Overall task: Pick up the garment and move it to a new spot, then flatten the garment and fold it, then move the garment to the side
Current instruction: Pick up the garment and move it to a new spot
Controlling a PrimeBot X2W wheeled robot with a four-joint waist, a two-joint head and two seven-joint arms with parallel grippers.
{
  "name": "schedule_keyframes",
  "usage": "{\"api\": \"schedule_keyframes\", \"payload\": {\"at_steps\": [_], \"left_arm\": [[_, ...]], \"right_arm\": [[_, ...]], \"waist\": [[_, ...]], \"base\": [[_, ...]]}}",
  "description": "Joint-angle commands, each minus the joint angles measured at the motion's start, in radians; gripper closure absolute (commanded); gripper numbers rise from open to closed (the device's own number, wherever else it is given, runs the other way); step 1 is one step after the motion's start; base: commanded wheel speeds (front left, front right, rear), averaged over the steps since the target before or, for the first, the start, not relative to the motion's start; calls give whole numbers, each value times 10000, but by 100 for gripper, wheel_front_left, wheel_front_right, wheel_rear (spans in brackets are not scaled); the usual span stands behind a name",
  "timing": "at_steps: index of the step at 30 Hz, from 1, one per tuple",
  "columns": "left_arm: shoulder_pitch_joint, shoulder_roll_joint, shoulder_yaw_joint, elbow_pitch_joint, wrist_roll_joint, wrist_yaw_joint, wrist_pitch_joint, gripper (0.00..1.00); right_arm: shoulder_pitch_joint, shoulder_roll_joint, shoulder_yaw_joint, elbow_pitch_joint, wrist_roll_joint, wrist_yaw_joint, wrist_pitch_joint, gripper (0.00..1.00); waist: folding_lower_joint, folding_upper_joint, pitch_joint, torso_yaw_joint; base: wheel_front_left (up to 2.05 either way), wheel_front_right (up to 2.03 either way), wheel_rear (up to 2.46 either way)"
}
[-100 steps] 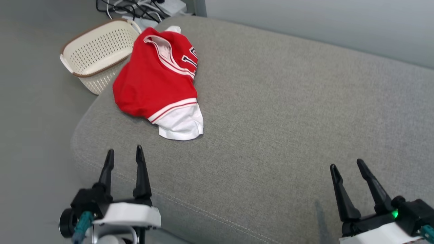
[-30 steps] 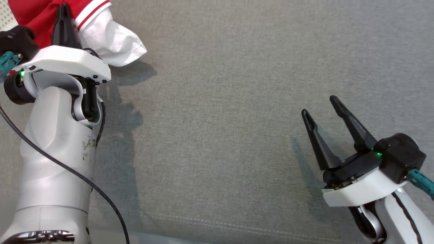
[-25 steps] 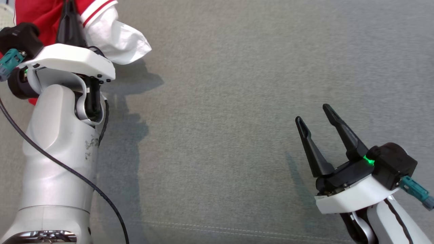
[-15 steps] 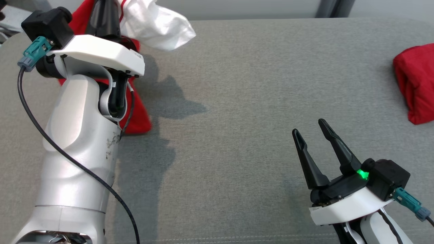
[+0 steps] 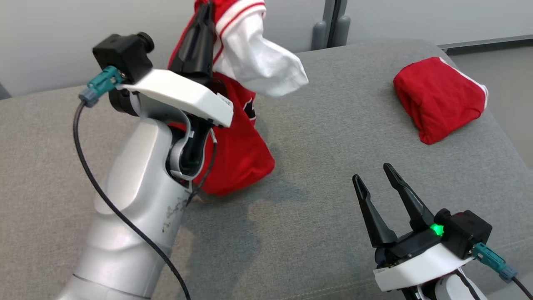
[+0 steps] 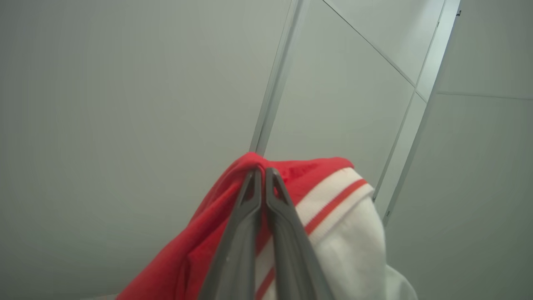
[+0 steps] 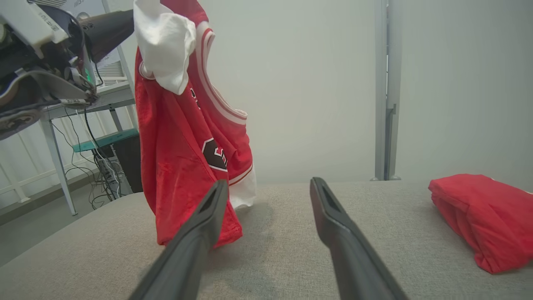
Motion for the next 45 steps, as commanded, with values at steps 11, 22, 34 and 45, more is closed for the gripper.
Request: {"api": "schedule_keyframes", "payload": {"at_steps": [11, 22, 34, 45], "left_arm": [[1365, 290, -791, 749, -223, 504, -362, 100], [2164, 289, -1026, 3197, -931, 309, -891, 100], [2373, 289, -644, 3307, -522, 213, -1117, 0], [4864, 289, 1367, -546, 1692, 800, -1120, 0]], "right_arm": [[-31, 60, 131, -274, 62, 0, -61, 0], [-93, 285, 33, -74, 549, 0, -61, 0], [85, 225, 256, 161, 587, 0, -61, 0], [359, 516, -151, 163, 868, 0, -61, 0]], "waist": [[0, 0, 76, -220], [0, 0, 232, 131], [0, 0, -251, 666], [0, 0, -906, 1572]], "base": [[0, 0, 0], [0, 0, 0], [0, 0, 0], [0, 0, 0]]}}
